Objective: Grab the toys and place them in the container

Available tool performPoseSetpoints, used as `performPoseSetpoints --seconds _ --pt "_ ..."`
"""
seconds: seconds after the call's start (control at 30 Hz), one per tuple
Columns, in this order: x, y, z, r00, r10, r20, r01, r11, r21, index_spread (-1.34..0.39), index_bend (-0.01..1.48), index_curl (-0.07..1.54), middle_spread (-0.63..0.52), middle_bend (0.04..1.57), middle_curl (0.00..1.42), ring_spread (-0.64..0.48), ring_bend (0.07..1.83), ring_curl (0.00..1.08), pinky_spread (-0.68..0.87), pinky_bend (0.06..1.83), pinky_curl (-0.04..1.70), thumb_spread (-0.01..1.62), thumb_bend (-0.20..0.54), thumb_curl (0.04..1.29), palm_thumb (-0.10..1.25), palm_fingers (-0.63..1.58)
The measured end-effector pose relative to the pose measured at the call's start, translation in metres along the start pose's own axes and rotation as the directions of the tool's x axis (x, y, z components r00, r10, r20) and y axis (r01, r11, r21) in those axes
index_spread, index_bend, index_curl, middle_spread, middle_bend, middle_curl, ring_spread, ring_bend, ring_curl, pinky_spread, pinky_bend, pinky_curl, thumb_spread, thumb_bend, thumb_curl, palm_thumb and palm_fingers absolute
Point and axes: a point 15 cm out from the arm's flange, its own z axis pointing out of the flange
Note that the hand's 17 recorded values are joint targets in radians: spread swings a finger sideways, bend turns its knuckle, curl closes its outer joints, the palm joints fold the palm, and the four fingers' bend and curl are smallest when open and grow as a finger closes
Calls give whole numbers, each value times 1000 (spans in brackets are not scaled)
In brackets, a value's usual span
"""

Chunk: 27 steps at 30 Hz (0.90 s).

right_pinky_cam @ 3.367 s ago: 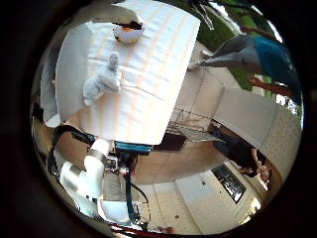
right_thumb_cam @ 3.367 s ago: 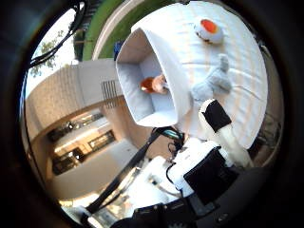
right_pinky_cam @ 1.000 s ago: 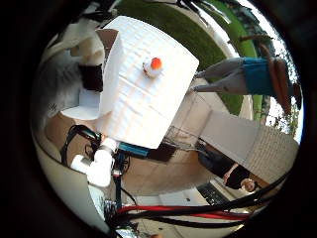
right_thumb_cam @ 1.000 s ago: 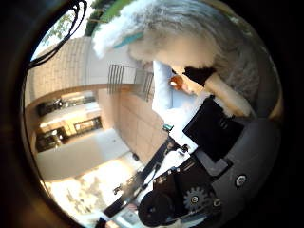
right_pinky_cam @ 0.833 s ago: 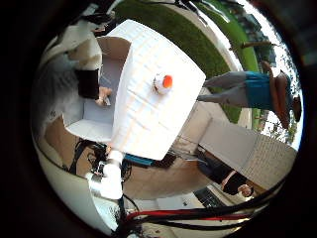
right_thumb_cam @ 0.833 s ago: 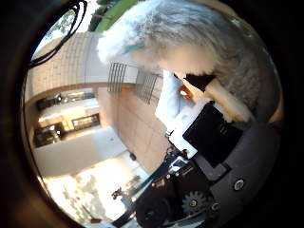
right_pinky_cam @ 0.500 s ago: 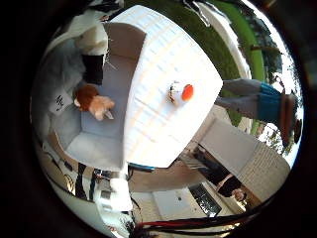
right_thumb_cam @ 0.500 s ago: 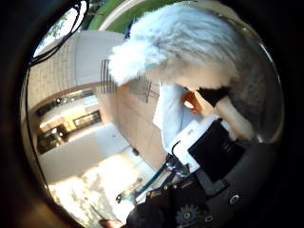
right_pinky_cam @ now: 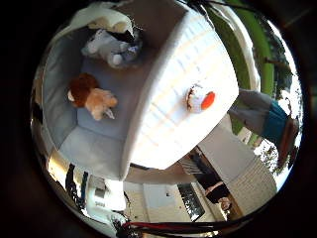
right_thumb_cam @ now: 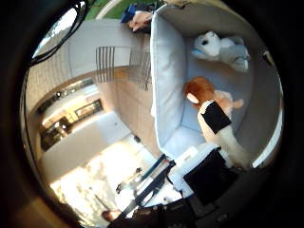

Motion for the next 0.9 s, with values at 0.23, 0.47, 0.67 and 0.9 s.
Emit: performPoseSetpoints --seconds 0.23,0.47,0.67,0.9 --pt "119 53 -43 984 175 21 -177 974 144 -417 160 238 61 158 317 295 376 325 465 610 344 1131 -30 478 794 -22" --pt "223 107 -38 944 328 29 -328 929 172 -376 169 241 54 160 306 287 375 327 461 609 328 1126 -27 471 782 -7" --pt "257 136 -22 920 389 49 -392 910 134 -334 176 253 58 170 304 286 364 323 460 594 313 1125 -26 469 782 17" --pt "274 125 -5 911 408 51 -412 904 117 -294 170 257 62 167 303 286 364 324 460 584 299 1136 -28 464 762 31"
